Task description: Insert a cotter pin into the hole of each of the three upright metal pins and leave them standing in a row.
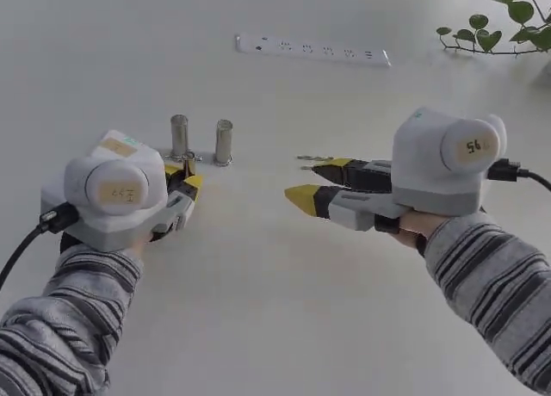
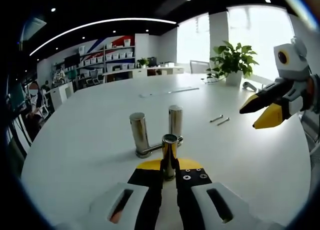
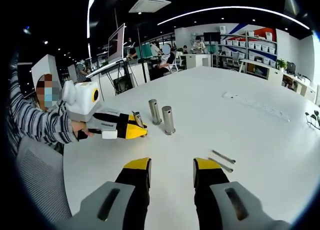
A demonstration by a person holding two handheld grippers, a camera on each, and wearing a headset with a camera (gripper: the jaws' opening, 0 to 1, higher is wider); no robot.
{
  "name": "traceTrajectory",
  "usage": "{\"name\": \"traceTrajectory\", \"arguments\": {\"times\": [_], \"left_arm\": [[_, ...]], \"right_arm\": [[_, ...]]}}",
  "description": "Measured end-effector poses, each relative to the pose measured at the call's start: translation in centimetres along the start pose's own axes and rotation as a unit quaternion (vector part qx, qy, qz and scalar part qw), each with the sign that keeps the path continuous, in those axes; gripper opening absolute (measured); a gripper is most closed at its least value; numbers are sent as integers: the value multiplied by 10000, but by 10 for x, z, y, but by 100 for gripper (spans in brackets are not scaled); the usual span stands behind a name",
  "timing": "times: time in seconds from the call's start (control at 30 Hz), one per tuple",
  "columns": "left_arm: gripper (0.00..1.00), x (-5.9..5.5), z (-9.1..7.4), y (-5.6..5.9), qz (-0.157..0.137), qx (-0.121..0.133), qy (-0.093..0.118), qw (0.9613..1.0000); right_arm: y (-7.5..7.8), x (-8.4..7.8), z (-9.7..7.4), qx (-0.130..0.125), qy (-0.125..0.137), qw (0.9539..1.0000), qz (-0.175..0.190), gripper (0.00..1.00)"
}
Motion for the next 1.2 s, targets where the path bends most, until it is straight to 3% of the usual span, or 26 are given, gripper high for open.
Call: {"name": "traceTrajectory", "arguments": {"times": [0.43,0.83,1.07,1.2], "left_arm": [[6,-4,2,-1,-47,107,-129,9998],[23,-9,-4,-1,-116,32,-222,9997],[34,-2,-20,0,-194,-102,-157,9996],[42,9,-32,3,-312,-234,30,9992]], "right_arm": [[-8,-7,0,25,-70,9999,128,29],[-9,-8,-3,17,-72,9999,151,30],[-12,-5,-1,13,-11,9998,186,30],[-13,-2,5,19,8,9999,135,30]]}}
Point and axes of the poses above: the centre of the closed fingertips' face, and the gripper's own axes: z roughly forward along the fingers, y roughly to its right, x roughly out of its top, the point moved 3 cm from there along -z, roughly backward along the fingers, and after that the axes turned 3 degrees about -z, right-handed, at the moved point
